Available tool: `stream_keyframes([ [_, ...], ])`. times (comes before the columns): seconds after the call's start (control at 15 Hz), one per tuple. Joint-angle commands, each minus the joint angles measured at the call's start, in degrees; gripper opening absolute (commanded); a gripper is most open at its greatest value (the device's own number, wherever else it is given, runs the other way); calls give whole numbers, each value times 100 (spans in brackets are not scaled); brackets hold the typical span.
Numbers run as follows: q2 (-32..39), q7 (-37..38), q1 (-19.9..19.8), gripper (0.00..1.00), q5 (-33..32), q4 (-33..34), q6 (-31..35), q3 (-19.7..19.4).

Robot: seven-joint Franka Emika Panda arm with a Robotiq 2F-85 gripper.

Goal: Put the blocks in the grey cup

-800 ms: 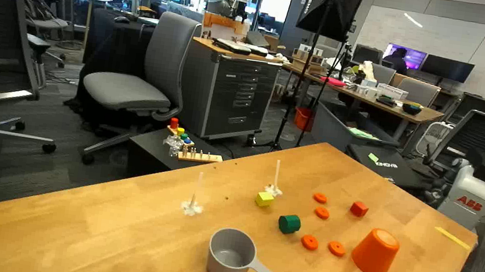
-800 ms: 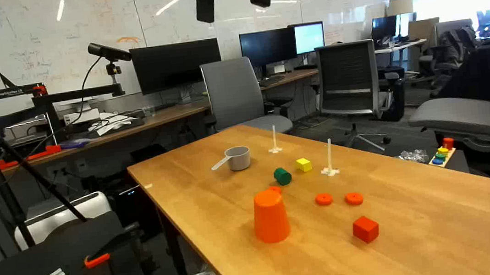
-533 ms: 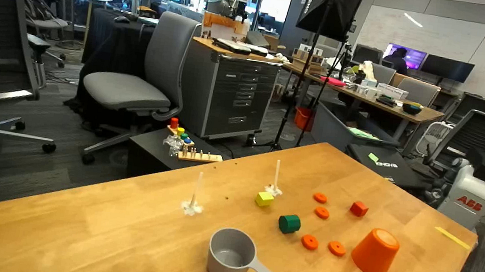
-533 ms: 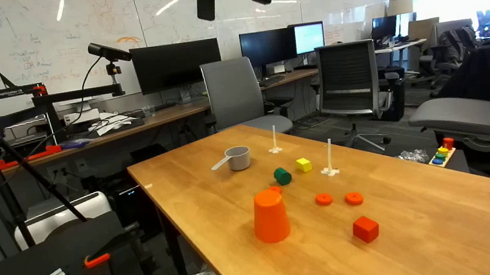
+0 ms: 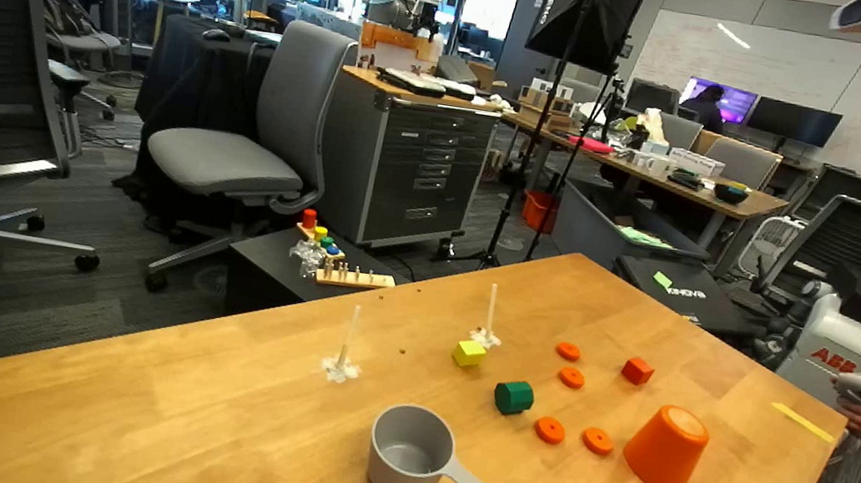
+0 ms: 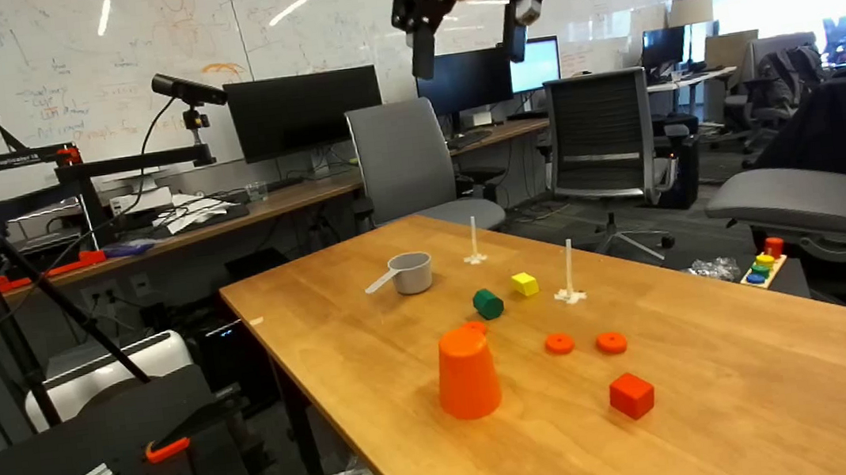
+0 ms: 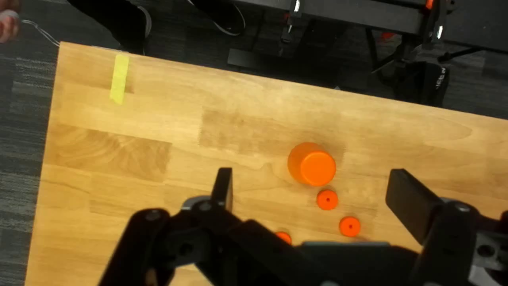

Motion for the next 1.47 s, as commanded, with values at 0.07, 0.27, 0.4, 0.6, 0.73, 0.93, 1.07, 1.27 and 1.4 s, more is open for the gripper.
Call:
stream_keyframes([
  [0.07, 1813, 568, 77, 100, 132, 1593, -296, 299],
  [0.27, 2913, 835, 108, 100, 35, 2400, -803, 386],
  [0.4, 2466, 730, 43, 100, 40, 1736, -367, 401],
  [0.6, 2940, 766, 51, 100, 36, 2135, -475, 410],
  [0.73, 2946, 767, 51, 100, 36, 2229, -550, 410],
  [0.93, 3413, 1035, 153, 100, 15, 2590, -219, 434],
  [1.07, 3800, 1317, 289, 100, -7, 2817, 104, 488],
  [1.27, 4321, 1598, 529, 100, -6, 3106, 509, 593],
  [1.4, 4728, 1673, 667, 100, 87, 3360, 614, 689],
])
